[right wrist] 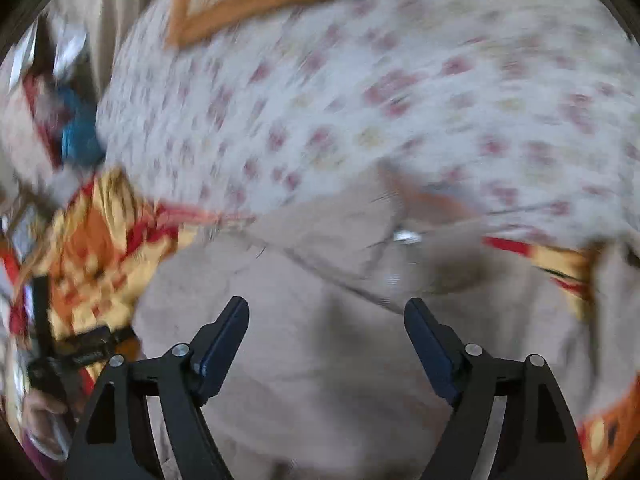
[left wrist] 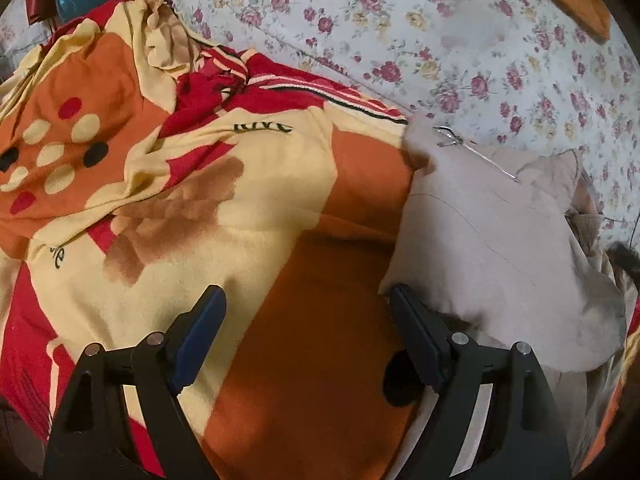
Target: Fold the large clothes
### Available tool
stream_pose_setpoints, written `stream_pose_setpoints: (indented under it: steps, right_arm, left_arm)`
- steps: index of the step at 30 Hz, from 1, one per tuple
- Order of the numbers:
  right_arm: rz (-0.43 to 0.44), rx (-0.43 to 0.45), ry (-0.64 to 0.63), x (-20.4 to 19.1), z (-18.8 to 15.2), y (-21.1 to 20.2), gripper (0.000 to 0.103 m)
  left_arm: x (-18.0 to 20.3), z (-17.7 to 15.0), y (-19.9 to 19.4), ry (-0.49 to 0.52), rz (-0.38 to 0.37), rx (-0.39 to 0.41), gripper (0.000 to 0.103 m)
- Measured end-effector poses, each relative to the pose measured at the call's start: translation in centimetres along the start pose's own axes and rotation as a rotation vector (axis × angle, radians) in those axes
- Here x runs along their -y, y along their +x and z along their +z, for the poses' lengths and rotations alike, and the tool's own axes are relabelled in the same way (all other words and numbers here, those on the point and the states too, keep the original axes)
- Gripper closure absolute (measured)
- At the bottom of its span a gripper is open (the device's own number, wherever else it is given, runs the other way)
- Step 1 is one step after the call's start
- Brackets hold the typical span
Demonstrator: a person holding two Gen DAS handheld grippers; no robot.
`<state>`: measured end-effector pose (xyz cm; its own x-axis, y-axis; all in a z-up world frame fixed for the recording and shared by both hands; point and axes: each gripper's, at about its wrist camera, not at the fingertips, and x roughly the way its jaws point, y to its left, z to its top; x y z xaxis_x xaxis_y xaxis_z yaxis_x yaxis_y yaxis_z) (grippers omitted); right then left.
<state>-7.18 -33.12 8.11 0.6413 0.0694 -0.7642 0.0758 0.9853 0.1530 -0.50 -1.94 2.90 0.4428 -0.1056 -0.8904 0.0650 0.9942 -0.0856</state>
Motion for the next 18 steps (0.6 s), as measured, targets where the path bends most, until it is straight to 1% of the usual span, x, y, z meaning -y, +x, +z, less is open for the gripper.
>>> stream_pose_setpoints:
  steps: [2, 4, 5, 6, 7, 8, 10, 11, 12, 13, 14, 15, 16, 17, 18]
  right_arm:
    - [-0.039, -0.064, -0.040, -0.9, 0.7, 3.6, 0.022]
    - [-0.041, -0.100, -0.057, -1.3, 0.9, 6.5, 0.025]
    - [-0.037, -0.115, -0.078, -1.6, 0.9, 7.9, 0.042]
    - [-0.047, -0.133, -0.107, -2.0, 0.7, 8.6, 0.099]
    - [-0.067, -0.148, -0.141, -2.3, 0.5, 9.0, 0.099]
    - [-0.116, -0.140, -0.187, -2.7, 0.4, 8.7, 0.103]
    - [-0.118, -0.078, -0.211, -2.6, 0.5, 7.0, 0.103]
    - [-0.129, -0.039, -0.196, -2.1, 0.7, 6.0, 0.103]
    - [-0.162, -0.010, -0.163, -1.1, 1.2, 5.2, 0.103]
    - [-0.201, 0.002, -0.134, -0.3, 1.5, 4.8, 0.103]
    - [-0.261, 0.006, -0.102, 0.8, 1.9, 4.6, 0.103]
    - [-0.280, 0.001, -0.088, 1.4, 2.0, 4.7, 0.103]
    - [-0.281, -0.010, -0.073, 2.0, 1.9, 4.7, 0.103]
    - [-0.261, -0.015, -0.068, 2.2, 1.8, 4.5, 0.102]
    - [-0.231, -0.011, -0.078, 2.0, 1.7, 4.1, 0.098]
  left_arm:
    - [0.0, 0.2, 0.0, 0.007, 0.001, 0.003, 0.019]
    - [0.0, 0.4, 0.0, 0.016, 0.001, 0.006, 0.019]
    - [0.0, 0.5, -0.1, 0.021, -0.004, 0.005, 0.019]
    - [0.1, 0.6, -0.1, 0.027, -0.007, 0.004, 0.019]
    - [0.1, 0.7, -0.2, 0.033, -0.010, 0.003, 0.019]
    - [0.0, 0.8, -0.3, 0.041, -0.013, 0.003, 0.019]
    - [-0.2, 1.1, -0.7, 0.040, -0.024, 0.013, 0.019]
    - [-0.4, 1.2, -1.0, 0.038, -0.031, 0.020, 0.019]
    - [-0.5, 1.2, -1.2, 0.037, -0.033, 0.026, 0.019]
    - [-0.6, 1.2, -1.3, 0.037, -0.036, 0.030, 0.019]
    - [-0.6, 1.2, -1.4, 0.037, -0.040, 0.030, 0.019]
    - [-0.6, 1.1, -1.3, 0.038, -0.049, 0.024, 0.019]
    - [-0.5, 1.1, -1.2, 0.040, -0.059, 0.018, 0.019]
    - [-0.4, 1.0, -1.1, 0.040, -0.079, 0.008, 0.019]
    - [-0.2, 1.0, -1.0, 0.039, -0.106, 0.000, 0.019]
